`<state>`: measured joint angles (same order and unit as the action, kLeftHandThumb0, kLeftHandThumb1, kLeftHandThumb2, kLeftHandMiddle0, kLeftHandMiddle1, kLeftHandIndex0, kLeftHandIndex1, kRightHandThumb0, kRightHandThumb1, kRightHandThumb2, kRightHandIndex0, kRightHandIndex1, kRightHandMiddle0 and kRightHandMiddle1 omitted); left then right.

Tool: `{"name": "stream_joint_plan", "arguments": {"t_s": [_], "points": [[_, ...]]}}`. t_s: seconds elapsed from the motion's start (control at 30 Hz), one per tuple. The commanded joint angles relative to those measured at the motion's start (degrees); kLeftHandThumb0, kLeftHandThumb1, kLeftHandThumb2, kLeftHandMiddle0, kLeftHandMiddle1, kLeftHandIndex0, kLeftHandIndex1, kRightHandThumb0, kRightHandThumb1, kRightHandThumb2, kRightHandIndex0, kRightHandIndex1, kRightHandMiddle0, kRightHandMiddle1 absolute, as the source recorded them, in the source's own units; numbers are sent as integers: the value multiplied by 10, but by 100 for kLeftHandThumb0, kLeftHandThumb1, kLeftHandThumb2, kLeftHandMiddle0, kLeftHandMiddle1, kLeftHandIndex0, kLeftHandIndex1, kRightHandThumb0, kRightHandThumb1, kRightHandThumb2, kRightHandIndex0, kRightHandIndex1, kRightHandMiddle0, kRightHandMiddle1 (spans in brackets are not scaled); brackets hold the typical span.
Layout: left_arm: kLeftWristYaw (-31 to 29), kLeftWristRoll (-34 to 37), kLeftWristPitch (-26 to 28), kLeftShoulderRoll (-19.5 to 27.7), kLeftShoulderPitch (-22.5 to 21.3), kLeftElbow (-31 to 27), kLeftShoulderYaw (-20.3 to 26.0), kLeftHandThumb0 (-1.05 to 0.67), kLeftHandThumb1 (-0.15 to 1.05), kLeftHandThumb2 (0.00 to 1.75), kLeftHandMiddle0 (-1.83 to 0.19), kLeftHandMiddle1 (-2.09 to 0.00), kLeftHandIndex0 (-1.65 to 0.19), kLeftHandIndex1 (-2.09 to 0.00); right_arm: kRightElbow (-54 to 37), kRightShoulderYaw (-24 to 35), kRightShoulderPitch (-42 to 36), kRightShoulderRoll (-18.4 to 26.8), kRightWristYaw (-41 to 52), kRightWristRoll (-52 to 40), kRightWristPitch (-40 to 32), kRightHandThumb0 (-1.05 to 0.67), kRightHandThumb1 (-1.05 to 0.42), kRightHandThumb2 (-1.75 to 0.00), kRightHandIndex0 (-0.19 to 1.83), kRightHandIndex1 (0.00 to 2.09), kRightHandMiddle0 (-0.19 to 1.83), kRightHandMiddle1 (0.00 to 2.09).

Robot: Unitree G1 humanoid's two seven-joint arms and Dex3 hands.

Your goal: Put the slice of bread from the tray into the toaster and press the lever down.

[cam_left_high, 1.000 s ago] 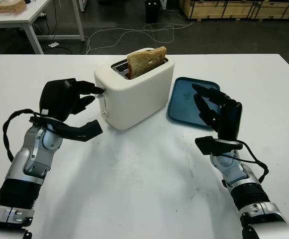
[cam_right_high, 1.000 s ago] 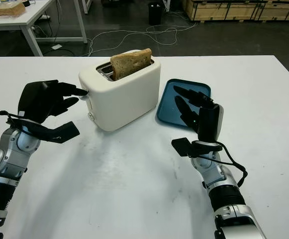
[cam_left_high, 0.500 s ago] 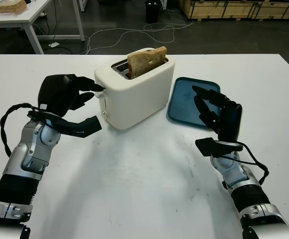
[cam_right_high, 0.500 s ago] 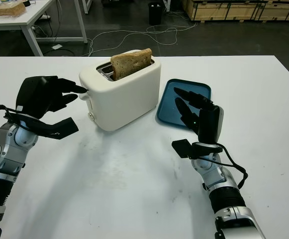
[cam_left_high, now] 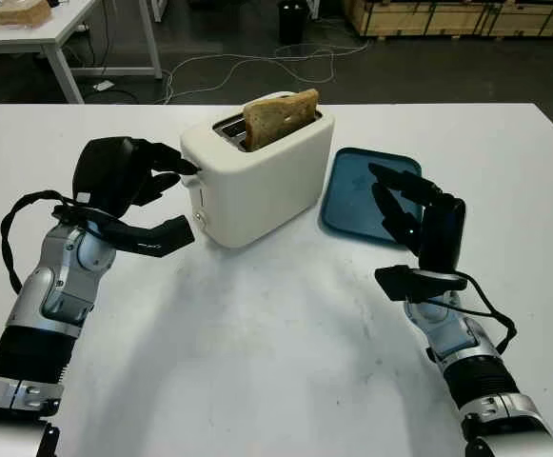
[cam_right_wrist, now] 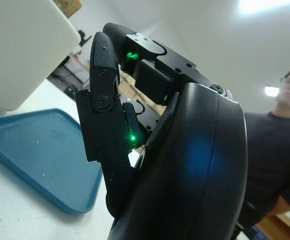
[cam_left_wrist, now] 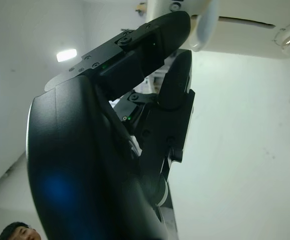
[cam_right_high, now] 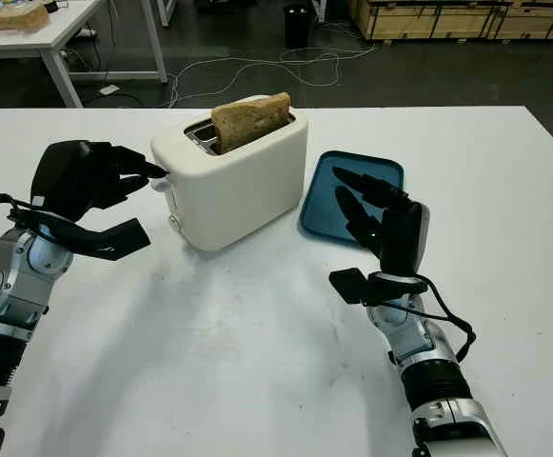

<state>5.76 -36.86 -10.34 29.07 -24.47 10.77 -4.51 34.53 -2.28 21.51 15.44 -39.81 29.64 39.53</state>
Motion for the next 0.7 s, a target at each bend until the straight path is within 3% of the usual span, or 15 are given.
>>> {"name": "stream_joint_plan", "arguments": {"t_s": [0.0,0.67], "points": [[-2,-1,-2,9,-15,5,-5,-12,87,0,-94,-141,-130,-7,-7,4,-4,4,-2,-2,3,-46,-92,-31,107,28,106,0],[-7,-34,30,25,-32,33,-41,-14,83,0,-101,-144,-134,-6,-12,7,-15,12,-13,3,24,-46,-92,-32,112,19,105,0]]}}
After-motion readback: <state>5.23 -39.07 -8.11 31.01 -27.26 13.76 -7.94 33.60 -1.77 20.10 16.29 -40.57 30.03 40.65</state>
